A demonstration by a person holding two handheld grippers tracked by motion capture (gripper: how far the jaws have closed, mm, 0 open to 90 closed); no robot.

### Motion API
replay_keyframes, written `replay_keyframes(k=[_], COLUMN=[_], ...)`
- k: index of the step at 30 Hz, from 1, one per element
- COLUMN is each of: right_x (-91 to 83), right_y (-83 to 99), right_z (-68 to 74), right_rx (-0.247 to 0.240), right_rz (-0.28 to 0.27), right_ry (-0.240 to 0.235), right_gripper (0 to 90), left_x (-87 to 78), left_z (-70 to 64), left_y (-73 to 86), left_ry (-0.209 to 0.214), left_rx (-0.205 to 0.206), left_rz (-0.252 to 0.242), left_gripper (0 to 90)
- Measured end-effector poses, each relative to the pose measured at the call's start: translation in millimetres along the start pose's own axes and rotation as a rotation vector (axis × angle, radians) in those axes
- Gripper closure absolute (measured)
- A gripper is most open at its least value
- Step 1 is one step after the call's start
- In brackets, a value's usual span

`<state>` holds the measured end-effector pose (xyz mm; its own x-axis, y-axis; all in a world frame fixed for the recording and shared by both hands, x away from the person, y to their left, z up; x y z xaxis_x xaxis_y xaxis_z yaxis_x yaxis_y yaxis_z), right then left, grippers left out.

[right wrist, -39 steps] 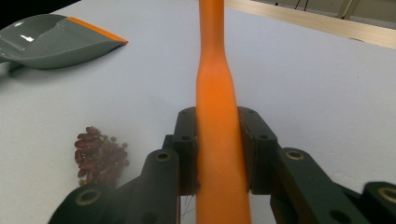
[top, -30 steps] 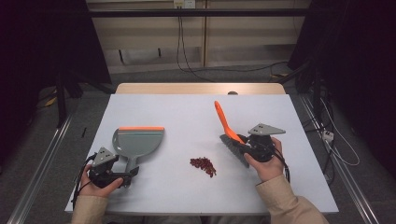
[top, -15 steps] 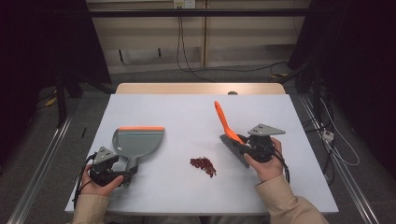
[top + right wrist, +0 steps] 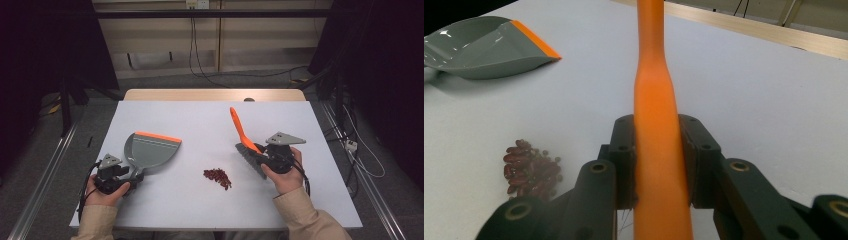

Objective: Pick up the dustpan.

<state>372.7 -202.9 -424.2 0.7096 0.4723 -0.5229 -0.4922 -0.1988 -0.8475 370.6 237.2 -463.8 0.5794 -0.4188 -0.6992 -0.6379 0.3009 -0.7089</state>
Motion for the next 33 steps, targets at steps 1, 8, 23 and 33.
replay_keyframes(k=[1,8,23,33], right_x=[-0.1,-0.3,-0.8,0.8], right_y=[0.0,-0.1,0.2,0.4], right_z=[0.2,0.3,-0.6,0.8], right_rx=[0.002,0.001,0.008,0.007], right_rz=[0.000,0.001,-0.004,0.000], right_ry=[-0.001,0.002,0.003,-0.002], right_gripper=[71.3,71.3,71.3,71.2], left_x=[2.7,14.4,7.5,-2.4], left_z=[-0.4,-0.2,7.4,-1.6], left_y=[-1.6,-8.8,-13.5,-19.0], left_ry=[0.001,0.001,0.025,0.067], left_rx=[-0.001,0.011,0.050,0.113], left_rz=[0.011,0.054,0.028,0.011], left_gripper=[39.3,55.3,63.0,63.0])
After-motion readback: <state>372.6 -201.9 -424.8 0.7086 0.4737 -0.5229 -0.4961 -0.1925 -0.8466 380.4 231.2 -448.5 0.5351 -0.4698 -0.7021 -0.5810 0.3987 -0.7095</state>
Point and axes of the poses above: each handheld gripper's, and its own axes: x roughly forward along the jaws, y roughly out of its underside, z roughly to its left, the point moved 4 cm from there along x, roughly forward along the jaws, and after that the axes turned 1 degree about x, right-handed, at the moved point
